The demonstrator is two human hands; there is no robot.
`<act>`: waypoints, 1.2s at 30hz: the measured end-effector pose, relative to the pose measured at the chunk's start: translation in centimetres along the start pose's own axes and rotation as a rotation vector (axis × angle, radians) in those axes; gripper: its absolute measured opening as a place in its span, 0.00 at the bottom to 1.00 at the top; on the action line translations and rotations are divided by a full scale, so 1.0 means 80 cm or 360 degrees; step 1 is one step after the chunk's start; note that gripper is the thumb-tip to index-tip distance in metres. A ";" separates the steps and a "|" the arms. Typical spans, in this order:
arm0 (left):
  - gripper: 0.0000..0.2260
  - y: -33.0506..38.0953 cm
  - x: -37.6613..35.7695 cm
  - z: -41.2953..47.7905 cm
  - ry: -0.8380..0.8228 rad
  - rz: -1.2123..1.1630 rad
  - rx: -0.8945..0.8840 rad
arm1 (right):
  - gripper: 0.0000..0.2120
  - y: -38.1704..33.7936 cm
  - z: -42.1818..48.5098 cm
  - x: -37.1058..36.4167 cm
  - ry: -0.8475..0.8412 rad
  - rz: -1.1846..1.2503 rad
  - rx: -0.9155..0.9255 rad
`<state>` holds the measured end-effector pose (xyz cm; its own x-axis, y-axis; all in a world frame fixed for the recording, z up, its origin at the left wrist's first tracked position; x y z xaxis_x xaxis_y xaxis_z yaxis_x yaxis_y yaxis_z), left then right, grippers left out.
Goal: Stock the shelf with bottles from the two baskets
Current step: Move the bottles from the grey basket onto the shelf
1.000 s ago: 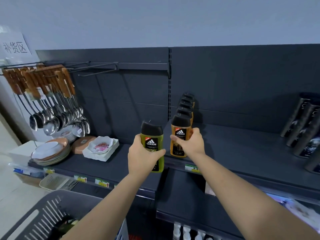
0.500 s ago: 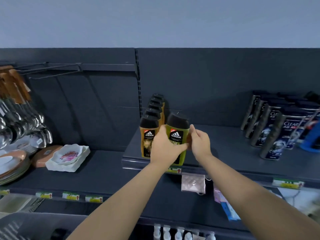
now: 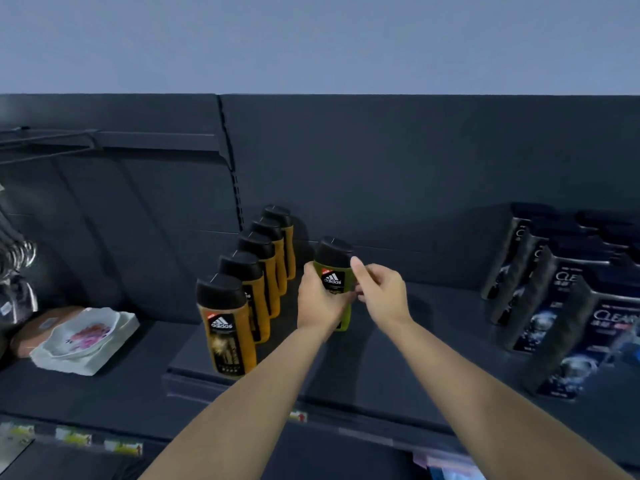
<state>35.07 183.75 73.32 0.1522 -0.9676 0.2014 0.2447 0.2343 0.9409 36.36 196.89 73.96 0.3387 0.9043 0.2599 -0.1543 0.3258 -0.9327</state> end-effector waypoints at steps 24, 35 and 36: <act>0.25 -0.040 -0.065 0.115 0.0114 0.0249 -0.0022 | 0.13 0.040 0.138 -0.030 -0.0234 -0.0372 0.0229; 0.33 -0.038 -0.081 0.128 0.0150 0.0307 0.0057 | 0.17 0.085 0.102 -0.009 -0.0029 -0.0341 -0.0086; 0.34 -0.037 -0.081 0.127 0.0142 0.0310 0.0076 | 0.18 0.092 0.098 -0.004 -0.0025 -0.0362 -0.0111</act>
<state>23.60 188.38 71.97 0.2767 -0.8920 0.3575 0.1570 0.4090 0.8989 27.84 201.19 69.00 0.3431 0.8140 0.4686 -0.0112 0.5024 -0.8645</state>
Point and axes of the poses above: each hand's wrist, its own z-axis towards the middle knuckle, its own x-axis out of the back of the hand, y = z × x, the point moved 5 cm from there along z, towards the middle knuckle, and after that the axes turned 4 degrees about -z, right-handed, at the moved point
